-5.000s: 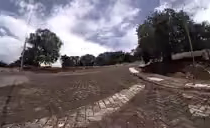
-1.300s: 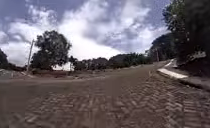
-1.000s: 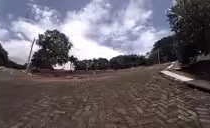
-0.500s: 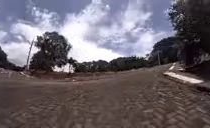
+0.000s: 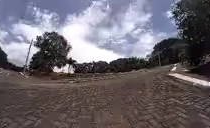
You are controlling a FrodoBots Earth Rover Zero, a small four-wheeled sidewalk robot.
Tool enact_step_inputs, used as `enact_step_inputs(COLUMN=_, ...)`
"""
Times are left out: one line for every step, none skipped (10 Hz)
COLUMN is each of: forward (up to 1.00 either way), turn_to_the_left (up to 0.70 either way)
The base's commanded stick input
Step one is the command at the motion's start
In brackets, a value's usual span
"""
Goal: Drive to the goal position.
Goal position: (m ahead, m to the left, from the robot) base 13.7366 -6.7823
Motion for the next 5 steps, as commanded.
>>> enact_step_inputs(forward=1.00, turn_to_the_left=0.00)
enact_step_inputs(forward=1.00, turn_to_the_left=0.00)
enact_step_inputs(forward=1.00, turn_to_the_left=0.00)
enact_step_inputs(forward=1.00, turn_to_the_left=0.00)
enact_step_inputs(forward=1.00, turn_to_the_left=0.00)
